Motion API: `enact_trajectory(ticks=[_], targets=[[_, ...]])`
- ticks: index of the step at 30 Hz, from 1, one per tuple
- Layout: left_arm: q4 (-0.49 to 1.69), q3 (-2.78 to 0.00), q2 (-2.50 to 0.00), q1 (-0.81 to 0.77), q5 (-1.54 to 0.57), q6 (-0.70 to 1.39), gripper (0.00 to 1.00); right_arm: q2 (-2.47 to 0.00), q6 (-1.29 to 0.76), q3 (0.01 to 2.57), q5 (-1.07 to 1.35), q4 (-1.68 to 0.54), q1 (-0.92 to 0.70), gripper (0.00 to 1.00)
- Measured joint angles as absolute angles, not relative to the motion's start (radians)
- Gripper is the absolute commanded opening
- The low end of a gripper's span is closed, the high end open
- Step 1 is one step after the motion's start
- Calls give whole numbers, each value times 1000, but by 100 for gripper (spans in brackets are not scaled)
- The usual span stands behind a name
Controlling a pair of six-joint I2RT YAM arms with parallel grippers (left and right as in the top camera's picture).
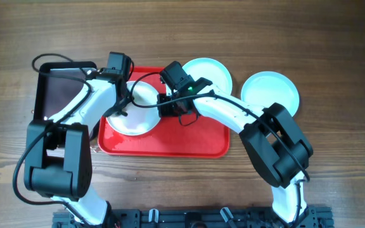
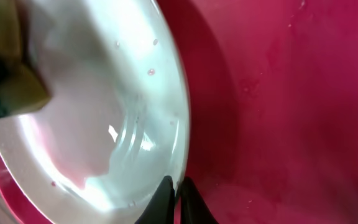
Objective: Clean dirty plates on tray and stack at the side
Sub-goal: 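Scrub the plate with the sponge in the left gripper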
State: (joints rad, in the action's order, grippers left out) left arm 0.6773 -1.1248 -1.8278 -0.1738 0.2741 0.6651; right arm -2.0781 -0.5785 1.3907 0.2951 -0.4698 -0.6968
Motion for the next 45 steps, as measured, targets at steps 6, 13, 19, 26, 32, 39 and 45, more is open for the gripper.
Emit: enact_trajectory(ticks=[6, 13, 19, 26, 32, 39, 45], targets=[[514, -1123, -1828, -208, 21, 435, 4, -2078, -578, 1391, 295, -470, -695, 4], [609, -1123, -1829, -228, -289, 204, 4, -2078, -574, 1391, 295, -471, -695, 4], [811, -1122, -1829, -227, -359, 57, 4, -2078, -570, 1391, 295, -473, -695, 4], [879, -1128, -1828, -231, -77, 268, 4, -2078, -567, 1391, 306, -471, -698, 4], [879, -1131, -1827, -234, 248, 544, 4, -2078, -566, 1391, 310, -470, -699, 5], [677, -1124, -1828, -233, 326, 635, 4, -2078, -563, 1391, 310, -470, -696, 4], [556, -1122, -1828, -233, 132, 634, 4, -2078, -563, 1391, 310, -470, -695, 4]])
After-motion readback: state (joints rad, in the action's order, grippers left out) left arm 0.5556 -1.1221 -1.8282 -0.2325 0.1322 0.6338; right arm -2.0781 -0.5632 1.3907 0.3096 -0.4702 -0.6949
